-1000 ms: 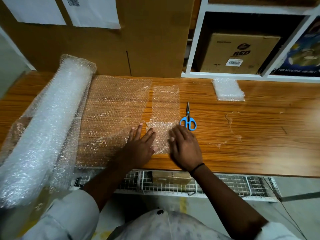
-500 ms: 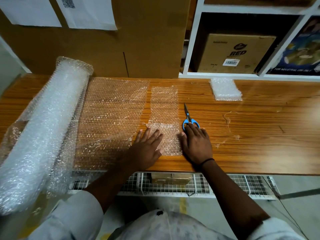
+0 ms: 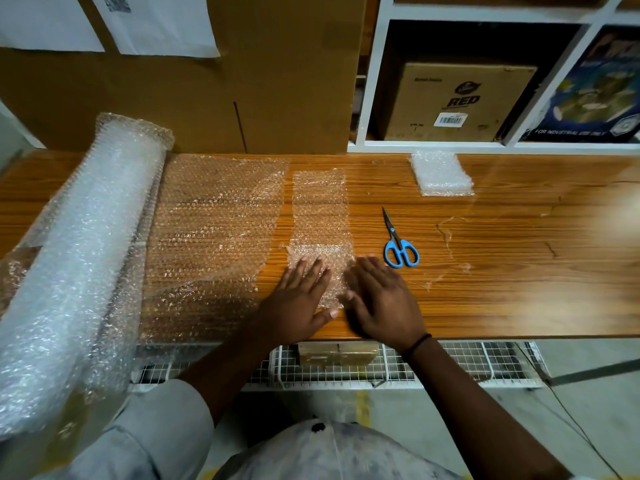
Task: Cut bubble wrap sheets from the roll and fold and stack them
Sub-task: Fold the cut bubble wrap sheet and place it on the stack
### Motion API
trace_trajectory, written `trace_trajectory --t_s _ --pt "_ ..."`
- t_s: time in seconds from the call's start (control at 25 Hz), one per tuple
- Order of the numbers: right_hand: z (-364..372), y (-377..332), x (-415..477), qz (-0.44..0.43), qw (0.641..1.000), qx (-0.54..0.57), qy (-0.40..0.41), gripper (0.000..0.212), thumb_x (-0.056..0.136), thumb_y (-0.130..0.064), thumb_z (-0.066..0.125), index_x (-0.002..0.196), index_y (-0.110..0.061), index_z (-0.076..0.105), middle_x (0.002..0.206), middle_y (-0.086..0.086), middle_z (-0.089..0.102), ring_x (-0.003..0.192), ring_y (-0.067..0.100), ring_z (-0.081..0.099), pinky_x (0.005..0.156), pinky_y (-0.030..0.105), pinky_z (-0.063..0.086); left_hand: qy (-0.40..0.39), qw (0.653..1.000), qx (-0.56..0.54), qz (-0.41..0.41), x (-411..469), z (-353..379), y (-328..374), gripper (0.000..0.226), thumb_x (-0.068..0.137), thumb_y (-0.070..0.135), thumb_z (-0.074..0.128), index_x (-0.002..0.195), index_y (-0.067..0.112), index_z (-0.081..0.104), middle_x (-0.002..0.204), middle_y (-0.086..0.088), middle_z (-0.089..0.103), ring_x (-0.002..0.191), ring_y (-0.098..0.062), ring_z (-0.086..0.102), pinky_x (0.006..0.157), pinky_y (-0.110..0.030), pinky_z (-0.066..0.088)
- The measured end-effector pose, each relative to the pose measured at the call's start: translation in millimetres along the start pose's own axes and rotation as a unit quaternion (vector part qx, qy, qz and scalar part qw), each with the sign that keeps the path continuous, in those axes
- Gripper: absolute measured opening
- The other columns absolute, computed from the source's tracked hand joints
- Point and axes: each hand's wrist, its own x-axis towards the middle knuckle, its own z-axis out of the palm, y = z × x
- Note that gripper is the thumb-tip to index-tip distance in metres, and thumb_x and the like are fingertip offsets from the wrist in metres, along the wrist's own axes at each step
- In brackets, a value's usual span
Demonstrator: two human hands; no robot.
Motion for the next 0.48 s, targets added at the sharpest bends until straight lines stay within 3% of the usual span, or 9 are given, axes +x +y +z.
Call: trace_trajectory --t_s 0.12,0.2,0.32,0.48 --pt "12 -20 -3 -0.042 0.999 0.004 -0.023 0.053 0.101 -0.045 0.051 0.143 -0.014 0.060 0.152 0.009 0.056 0.147 0.027 0.043 0.122 0.049 0.034 0.107 0.994 -0.034 0.016 -2 1 -4 0.080 0.095 0.067 0.032 0.161 0.022 0.026 0.172 -0.006 0.009 0.159 -0.029 0.000 0.128 -0.049 0.008" --pt "19 -25 -4 -0.045 0.998 -0.001 -0.038 0.051 0.102 -0.045 0.050 0.141 -0.015 0.061 0.150 0.008 0.057 0.146 0.027 0.045 0.121 0.048 0.035 0.162 0.985 -0.049 0.034 -5 5 -11 0.057 0.093 0.055 0.049 0.140 0.021 0.051 0.162 -0.007 0.037 0.156 -0.031 0.021 0.125 -0.051 0.024" --pt "25 -24 -8 -0.066 0.997 -0.011 -0.048 0.052 0.101 -0.049 0.050 0.138 -0.014 0.062 0.148 0.008 0.059 0.143 0.027 0.048 0.120 0.048 0.035 0.211 0.973 -0.041 0.086 -8 8 -17 0.030 0.098 0.042 0.052 0.112 0.019 0.062 0.138 -0.005 0.060 0.140 -0.031 0.048 0.114 -0.049 0.042" --pt "22 -19 -7 -0.058 0.998 0.001 -0.014 0.041 0.098 -0.035 0.057 0.131 -0.013 0.067 0.136 0.007 0.067 0.134 0.027 0.057 0.113 0.047 0.043 0.252 0.959 -0.067 0.114 -6 -10 -12 0.022 0.105 0.030 0.050 0.110 0.016 0.066 0.117 0.001 0.068 0.108 -0.018 0.065 0.094 -0.029 0.048"
